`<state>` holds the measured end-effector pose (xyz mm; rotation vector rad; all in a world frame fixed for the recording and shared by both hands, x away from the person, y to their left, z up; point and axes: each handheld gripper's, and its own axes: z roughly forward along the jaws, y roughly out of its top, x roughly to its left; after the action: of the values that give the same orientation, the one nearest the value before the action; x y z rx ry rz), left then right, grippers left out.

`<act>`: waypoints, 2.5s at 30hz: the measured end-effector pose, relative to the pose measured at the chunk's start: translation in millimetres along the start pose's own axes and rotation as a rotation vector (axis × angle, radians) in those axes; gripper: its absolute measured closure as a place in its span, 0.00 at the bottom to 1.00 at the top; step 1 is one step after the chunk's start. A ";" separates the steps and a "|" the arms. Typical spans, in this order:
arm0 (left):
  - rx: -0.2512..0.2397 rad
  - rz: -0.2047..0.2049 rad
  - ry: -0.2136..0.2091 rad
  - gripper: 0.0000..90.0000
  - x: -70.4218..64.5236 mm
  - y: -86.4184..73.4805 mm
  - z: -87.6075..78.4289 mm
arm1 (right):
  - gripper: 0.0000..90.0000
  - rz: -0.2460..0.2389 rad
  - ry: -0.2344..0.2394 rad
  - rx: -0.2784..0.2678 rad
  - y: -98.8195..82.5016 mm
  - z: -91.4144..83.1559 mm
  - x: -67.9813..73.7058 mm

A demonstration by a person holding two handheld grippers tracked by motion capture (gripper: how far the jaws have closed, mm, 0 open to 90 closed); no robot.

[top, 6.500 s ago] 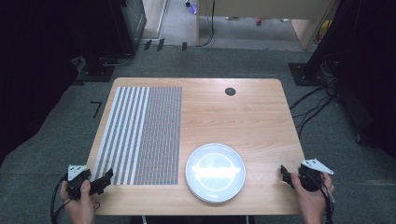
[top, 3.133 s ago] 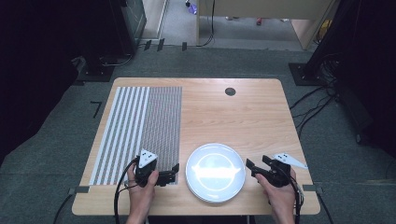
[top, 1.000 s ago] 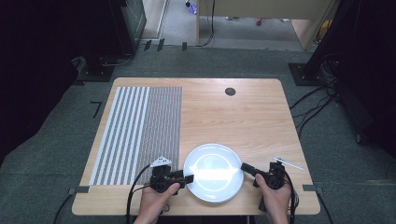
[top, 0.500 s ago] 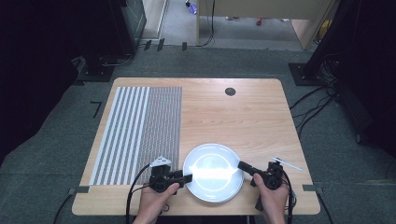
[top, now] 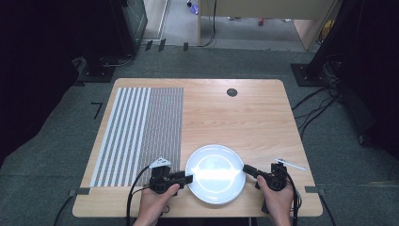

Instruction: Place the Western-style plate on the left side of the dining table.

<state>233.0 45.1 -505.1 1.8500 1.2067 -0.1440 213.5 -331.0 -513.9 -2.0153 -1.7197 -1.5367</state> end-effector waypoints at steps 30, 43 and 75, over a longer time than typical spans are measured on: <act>-0.013 -0.008 -0.016 0.58 1.3 0.7 -2.9 | 0.87 0.026 0.032 0.022 -0.6 1.3 0.1; -0.036 -0.039 -0.010 0.62 8.0 4.1 -11.3 | 0.86 0.018 0.064 0.040 -3.5 7.2 2.8; -0.040 -0.051 -0.001 0.78 21.1 7.3 -32.2 | 0.87 -0.028 0.061 0.066 -14.8 19.2 16.6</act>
<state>238.4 81.8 -492.6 1.7854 1.2486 -0.1479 211.6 -302.2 -519.3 -1.9013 -1.7593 -1.5114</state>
